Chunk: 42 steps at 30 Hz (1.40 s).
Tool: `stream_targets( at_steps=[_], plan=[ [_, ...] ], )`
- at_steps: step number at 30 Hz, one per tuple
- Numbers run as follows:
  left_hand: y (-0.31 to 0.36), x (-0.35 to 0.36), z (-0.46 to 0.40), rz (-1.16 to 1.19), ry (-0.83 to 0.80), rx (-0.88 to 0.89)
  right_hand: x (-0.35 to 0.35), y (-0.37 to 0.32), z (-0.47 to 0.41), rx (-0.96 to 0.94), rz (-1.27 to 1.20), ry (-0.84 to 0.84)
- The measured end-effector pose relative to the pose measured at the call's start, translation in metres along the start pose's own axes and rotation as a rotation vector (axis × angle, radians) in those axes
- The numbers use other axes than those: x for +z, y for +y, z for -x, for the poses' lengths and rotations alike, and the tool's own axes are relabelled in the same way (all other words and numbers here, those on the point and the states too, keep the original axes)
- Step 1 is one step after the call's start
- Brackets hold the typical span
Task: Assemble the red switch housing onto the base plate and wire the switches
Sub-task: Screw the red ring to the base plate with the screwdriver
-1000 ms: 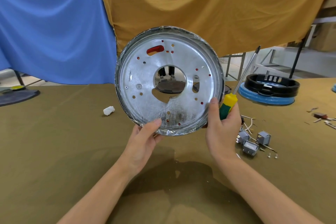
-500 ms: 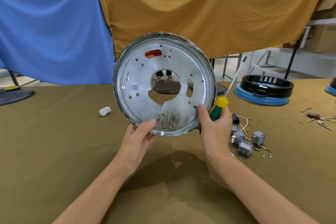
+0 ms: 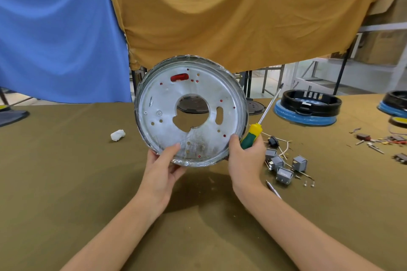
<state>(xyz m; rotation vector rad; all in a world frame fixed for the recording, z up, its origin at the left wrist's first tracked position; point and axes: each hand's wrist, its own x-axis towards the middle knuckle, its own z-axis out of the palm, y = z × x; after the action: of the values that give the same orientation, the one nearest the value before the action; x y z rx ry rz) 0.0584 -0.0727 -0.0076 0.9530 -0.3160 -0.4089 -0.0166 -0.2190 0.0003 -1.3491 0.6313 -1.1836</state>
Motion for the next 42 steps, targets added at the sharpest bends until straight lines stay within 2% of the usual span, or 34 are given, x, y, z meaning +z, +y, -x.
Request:
stream_targets(
  at_steps=[4, 8, 11, 13, 16, 19, 23, 29, 36, 39, 42],
  plan=[
    [-0.006, -0.002, -0.005, 0.02, 0.172, -0.001, 0.003, 0.001, 0.003, 0.005, 0.037, -0.078],
    [0.001, -0.012, -0.01, 0.016, 0.221, 0.02, -0.002, -0.007, -0.002, 0.05, 0.04, -0.242],
    [0.003, -0.02, -0.013, 0.005, 0.257, 0.015, -0.021, -0.022, -0.023, 0.055, 0.259, -0.292],
    [0.002, -0.022, -0.015, 0.009, 0.278, 0.013, -0.042, -0.037, -0.04, 0.095, 0.418, -0.428],
    [0.0, -0.024, -0.017, -0.001, 0.273, 0.025, -0.078, -0.054, -0.06, 0.053, 0.888, -0.604],
    [-0.002, -0.024, -0.016, -0.048, 0.24, 0.045, -0.108, -0.065, -0.069, -0.003, 1.29, -0.634],
    [-0.003, -0.02, -0.013, -0.132, 0.212, 0.053, -0.133, -0.066, -0.072, -0.001, 1.458, -0.632],
    [-0.004, -0.016, -0.008, -0.217, 0.201, 0.063, -0.143, -0.05, -0.068, -0.026, 1.491, -0.621],
    [-0.004, -0.017, -0.008, -0.198, 0.198, 0.061, -0.152, -0.041, -0.069, -0.113, 1.446, -0.568],
    [-0.003, -0.017, -0.009, -0.172, 0.201, 0.056, -0.149, -0.047, -0.065, -0.242, 1.229, -0.488],
    [-0.003, -0.018, -0.009, -0.14, 0.209, 0.049, -0.126, -0.058, -0.048, -0.352, 0.922, -0.531]
  ],
)
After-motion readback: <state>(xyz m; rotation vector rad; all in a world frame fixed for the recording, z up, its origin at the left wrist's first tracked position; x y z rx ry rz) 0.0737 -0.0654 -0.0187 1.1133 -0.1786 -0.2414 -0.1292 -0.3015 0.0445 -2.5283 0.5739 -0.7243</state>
